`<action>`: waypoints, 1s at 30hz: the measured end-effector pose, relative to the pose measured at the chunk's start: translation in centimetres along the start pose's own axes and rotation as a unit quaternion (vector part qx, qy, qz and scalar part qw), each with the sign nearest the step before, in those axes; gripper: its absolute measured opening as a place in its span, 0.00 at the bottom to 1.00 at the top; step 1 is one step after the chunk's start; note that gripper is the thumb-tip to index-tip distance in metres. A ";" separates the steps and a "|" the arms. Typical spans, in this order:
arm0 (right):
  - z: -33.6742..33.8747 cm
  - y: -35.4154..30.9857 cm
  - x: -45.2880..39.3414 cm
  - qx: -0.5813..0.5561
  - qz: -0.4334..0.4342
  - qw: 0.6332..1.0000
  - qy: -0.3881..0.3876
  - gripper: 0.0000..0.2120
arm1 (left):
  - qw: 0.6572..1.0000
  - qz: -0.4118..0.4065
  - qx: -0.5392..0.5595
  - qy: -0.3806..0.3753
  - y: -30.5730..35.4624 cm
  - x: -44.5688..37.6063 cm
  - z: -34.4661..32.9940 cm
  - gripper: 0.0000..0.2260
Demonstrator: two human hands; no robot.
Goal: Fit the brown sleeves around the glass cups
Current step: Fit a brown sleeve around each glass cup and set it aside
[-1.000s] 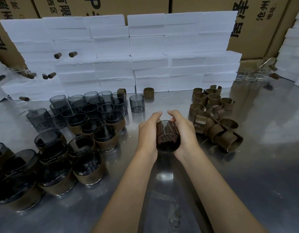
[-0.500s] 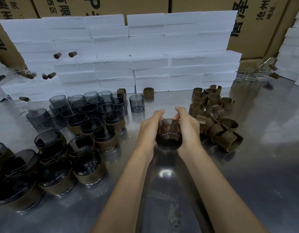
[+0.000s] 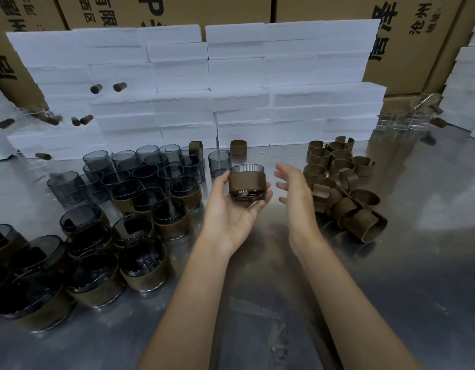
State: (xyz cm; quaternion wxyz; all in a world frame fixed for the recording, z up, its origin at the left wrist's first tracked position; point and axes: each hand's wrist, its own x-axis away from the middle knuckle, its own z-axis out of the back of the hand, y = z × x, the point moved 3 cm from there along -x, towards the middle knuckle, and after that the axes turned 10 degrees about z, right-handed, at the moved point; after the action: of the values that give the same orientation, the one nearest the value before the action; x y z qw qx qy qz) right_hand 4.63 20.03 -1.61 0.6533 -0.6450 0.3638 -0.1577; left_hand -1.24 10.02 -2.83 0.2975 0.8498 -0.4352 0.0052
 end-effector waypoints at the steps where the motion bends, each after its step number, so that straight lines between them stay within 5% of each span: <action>1: -0.4 0.0 0.1 -0.009 0.001 0.999 -0.033 0.19 | 1.000 -0.006 0.016 -0.004 0.3 0.0 0.1 0.22; 7: -2.4 1.3 1.5 0.082 0.038 0.986 -0.139 0.44 | 0.999 -0.020 -0.027 0.000 0.3 0.0 0.4 0.21; 12: -2.2 1.8 1.5 0.172 0.116 0.973 -0.103 0.41 | 0.990 -0.052 -0.112 0.066 0.2 -0.2 0.5 0.22; 16: -1.9 2.4 1.3 0.261 0.157 0.948 -0.091 0.39 | 0.947 -0.110 -0.254 0.165 0.7 0.1 0.6 0.18; 19: -2.3 3.0 1.5 0.302 0.163 0.930 -0.129 0.33 | 0.875 -0.175 -0.402 0.204 1.0 0.3 0.5 0.16; 23: -2.6 3.9 1.7 0.314 0.113 0.927 -0.171 0.25 | 0.728 -0.226 -0.578 0.290 1.3 -0.2 1.1 0.21; 30: -2.8 3.8 1.4 0.350 0.065 0.900 -0.250 0.39 | 0.540 -0.334 -0.706 0.314 1.5 1.2 0.2 0.22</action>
State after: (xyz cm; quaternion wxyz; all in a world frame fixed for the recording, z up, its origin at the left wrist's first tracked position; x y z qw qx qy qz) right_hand 2.69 17.44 -5.37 0.9152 -0.3680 0.1505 -0.0655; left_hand -1.64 8.31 -1.96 0.8989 0.3923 0.1389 -0.1373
